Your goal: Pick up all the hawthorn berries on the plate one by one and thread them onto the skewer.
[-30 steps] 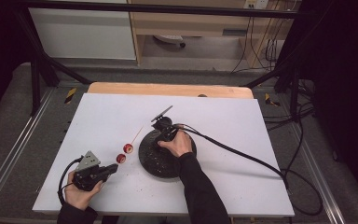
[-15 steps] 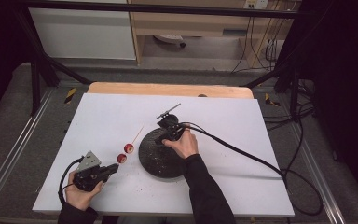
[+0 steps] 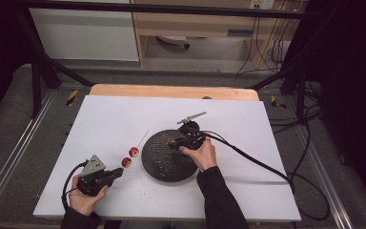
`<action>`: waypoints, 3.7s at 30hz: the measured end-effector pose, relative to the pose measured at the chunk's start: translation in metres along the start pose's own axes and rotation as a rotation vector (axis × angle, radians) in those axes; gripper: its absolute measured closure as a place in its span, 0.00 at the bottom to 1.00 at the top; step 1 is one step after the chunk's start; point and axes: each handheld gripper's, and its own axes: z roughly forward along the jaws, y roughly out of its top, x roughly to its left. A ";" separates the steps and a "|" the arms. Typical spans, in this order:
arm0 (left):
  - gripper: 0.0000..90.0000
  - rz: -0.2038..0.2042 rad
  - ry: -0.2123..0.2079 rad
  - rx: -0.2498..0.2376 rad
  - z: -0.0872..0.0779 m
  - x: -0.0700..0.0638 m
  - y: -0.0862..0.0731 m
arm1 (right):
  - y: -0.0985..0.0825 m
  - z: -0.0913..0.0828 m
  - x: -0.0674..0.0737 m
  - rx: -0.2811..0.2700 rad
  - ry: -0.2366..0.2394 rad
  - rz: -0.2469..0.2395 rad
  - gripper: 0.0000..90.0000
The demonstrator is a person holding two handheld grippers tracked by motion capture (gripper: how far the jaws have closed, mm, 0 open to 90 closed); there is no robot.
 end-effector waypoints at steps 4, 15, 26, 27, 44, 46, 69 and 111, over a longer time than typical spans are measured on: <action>0.98 0.005 -0.001 0.001 0.002 -0.003 0.002 | -0.011 -0.011 -0.005 -0.049 0.003 0.023 0.70; 0.98 0.017 -0.006 -0.002 0.009 -0.014 0.008 | -0.044 -0.031 -0.024 -0.181 0.026 0.108 0.70; 0.98 0.039 -0.028 -0.009 0.020 -0.032 0.021 | -0.066 -0.051 -0.035 -0.330 0.045 0.186 0.70; 0.98 0.042 -0.030 -0.009 0.022 -0.034 0.023 | -0.068 -0.053 -0.036 -0.341 0.049 0.194 0.70; 0.98 0.065 -0.056 -0.051 0.042 -0.065 0.050 | -0.075 -0.073 -0.040 -0.579 0.112 0.318 0.70; 0.98 0.070 -0.059 -0.062 0.043 -0.068 0.052 | -0.074 -0.075 -0.041 -0.598 0.120 0.337 0.70; 0.98 0.033 -0.062 -0.105 0.059 -0.093 0.055 | -0.063 -0.078 -0.044 -0.821 0.131 0.474 0.70; 0.98 -0.026 -0.097 -0.153 0.080 -0.122 0.067 | -0.064 -0.073 -0.038 -0.966 0.143 0.509 0.70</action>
